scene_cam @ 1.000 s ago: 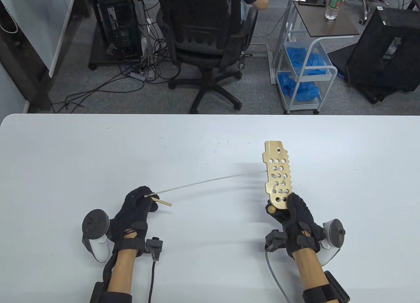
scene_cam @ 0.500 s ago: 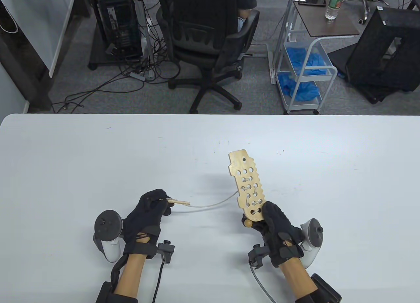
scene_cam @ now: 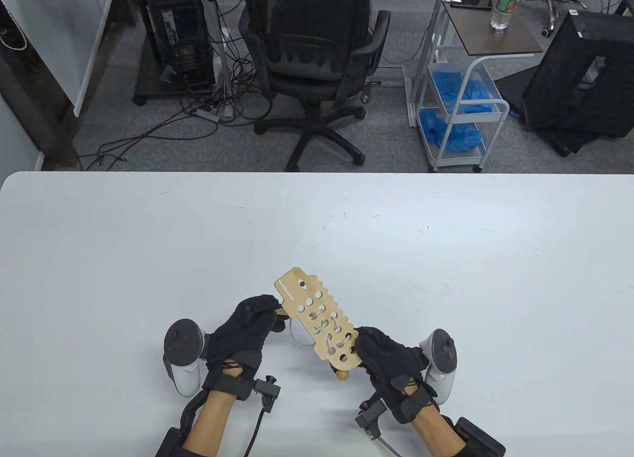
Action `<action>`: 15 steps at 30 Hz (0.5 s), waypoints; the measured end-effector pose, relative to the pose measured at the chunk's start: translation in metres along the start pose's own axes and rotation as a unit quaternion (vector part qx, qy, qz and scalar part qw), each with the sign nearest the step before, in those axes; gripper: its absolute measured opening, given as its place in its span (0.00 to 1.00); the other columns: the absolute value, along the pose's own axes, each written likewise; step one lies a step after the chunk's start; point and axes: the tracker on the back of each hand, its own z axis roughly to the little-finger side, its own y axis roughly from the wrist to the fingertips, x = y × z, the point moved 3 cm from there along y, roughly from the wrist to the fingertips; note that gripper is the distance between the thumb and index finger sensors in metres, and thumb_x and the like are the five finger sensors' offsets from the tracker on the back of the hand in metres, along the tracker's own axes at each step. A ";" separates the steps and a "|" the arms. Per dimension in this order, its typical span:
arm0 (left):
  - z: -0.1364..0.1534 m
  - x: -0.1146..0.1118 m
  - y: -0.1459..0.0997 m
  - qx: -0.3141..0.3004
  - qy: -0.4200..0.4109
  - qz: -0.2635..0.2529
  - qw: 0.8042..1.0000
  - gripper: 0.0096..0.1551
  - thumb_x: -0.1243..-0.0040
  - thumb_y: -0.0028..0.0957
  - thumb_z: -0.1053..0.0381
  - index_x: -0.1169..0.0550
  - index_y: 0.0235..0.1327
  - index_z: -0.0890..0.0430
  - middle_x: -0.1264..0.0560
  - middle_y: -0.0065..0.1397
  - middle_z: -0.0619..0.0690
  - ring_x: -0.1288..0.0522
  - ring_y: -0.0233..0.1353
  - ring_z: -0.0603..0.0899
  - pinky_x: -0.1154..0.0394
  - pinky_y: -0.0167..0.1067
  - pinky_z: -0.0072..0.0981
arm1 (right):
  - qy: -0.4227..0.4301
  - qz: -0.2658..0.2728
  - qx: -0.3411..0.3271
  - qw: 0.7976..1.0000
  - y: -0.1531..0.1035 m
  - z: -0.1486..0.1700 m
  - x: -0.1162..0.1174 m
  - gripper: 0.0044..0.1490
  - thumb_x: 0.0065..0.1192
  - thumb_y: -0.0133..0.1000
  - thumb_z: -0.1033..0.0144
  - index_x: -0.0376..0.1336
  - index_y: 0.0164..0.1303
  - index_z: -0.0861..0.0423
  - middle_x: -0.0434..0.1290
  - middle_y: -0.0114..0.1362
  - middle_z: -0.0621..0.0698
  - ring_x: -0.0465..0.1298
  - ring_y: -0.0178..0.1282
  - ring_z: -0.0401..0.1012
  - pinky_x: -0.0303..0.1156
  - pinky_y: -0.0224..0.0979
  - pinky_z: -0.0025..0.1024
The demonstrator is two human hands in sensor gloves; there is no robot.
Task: Remove rope from all holes on crocodile lacing toy
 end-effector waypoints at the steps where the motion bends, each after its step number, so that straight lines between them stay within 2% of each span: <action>1: 0.001 -0.001 0.000 0.002 -0.013 0.004 1.000 0.21 0.36 0.53 0.48 0.22 0.61 0.38 0.15 0.60 0.42 0.16 0.56 0.48 0.28 0.68 0.61 | 0.000 -0.004 0.000 1.000 0.000 0.000 0.001 0.29 0.65 0.49 0.54 0.70 0.51 0.62 0.85 0.46 0.60 0.84 0.46 0.56 0.70 0.60 0.64; 11: 0.010 -0.013 0.004 0.013 -0.123 0.074 0.990 0.22 0.39 0.55 0.51 0.23 0.63 0.39 0.16 0.63 0.43 0.17 0.58 0.49 0.29 0.69 0.62 | -0.001 -0.037 0.000 0.999 0.001 0.003 0.010 0.29 0.65 0.49 0.54 0.70 0.51 0.62 0.85 0.46 0.60 0.84 0.46 0.56 0.70 0.60 0.64; 15: 0.011 -0.020 0.005 0.021 -0.101 0.101 0.990 0.23 0.40 0.56 0.52 0.23 0.65 0.39 0.16 0.63 0.43 0.17 0.58 0.50 0.30 0.69 0.63 | 0.002 -0.052 0.005 0.999 0.001 0.004 0.013 0.29 0.65 0.49 0.54 0.70 0.52 0.61 0.85 0.46 0.60 0.84 0.46 0.56 0.70 0.61 0.64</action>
